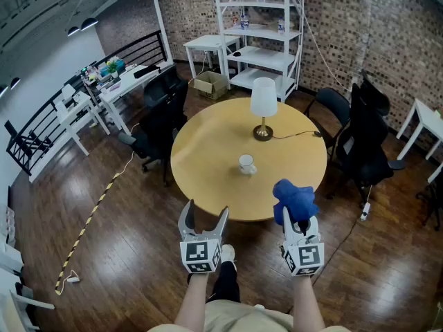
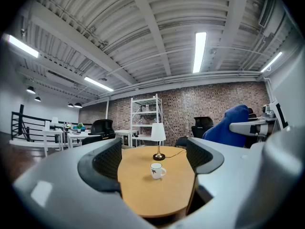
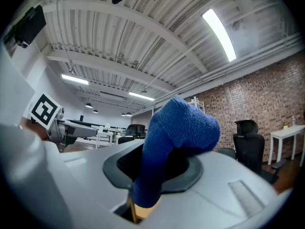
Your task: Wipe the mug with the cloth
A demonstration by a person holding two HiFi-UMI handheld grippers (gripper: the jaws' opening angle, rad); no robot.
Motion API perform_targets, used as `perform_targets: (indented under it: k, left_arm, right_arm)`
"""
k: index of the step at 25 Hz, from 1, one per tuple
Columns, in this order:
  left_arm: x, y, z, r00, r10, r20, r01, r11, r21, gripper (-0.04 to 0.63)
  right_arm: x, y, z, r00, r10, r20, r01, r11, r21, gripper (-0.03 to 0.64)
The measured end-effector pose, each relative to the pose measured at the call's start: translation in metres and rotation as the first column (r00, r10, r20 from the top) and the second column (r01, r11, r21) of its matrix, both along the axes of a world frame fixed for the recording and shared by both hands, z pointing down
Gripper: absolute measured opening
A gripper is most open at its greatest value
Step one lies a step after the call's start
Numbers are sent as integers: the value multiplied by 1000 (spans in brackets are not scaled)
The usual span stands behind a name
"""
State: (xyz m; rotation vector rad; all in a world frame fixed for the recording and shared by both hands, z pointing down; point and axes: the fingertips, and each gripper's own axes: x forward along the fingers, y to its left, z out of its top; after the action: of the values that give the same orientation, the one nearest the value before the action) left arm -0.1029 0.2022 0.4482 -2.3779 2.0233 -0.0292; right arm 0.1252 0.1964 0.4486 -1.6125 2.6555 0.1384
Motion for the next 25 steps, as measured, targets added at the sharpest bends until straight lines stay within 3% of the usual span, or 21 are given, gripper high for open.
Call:
perform_targets:
  k: [11, 17, 22, 24, 25]
  left_arm:
    - [-56, -213, -23, 993, 115, -17, -114, 993, 30, 395]
    - [-71, -294, -13, 978, 207, -12, -207, 978, -2, 388]
    - [-64, -336, 32, 962, 273, -8, -271, 953, -132, 388]
    - [-55, -353, 58, 950, 313, 9, -302, 924, -236, 387]
    - [-50, -360, 74, 940, 340, 2, -324, 897, -301, 387]
  right_arm:
    - [-71, -210, -31, 1000, 13, 3, -13, 1000, 28, 67]
    - [-106, -278, -24, 1000, 14, -27, -14, 1000, 6, 67]
    - [-94, -302, 6, 999, 21, -25, -22, 997, -73, 67]
    - [-85, -312, 18, 1000, 11, -27, -13, 995, -104, 67]
    - [-83, -317, 27, 999, -4, -40, -1, 992, -126, 67]
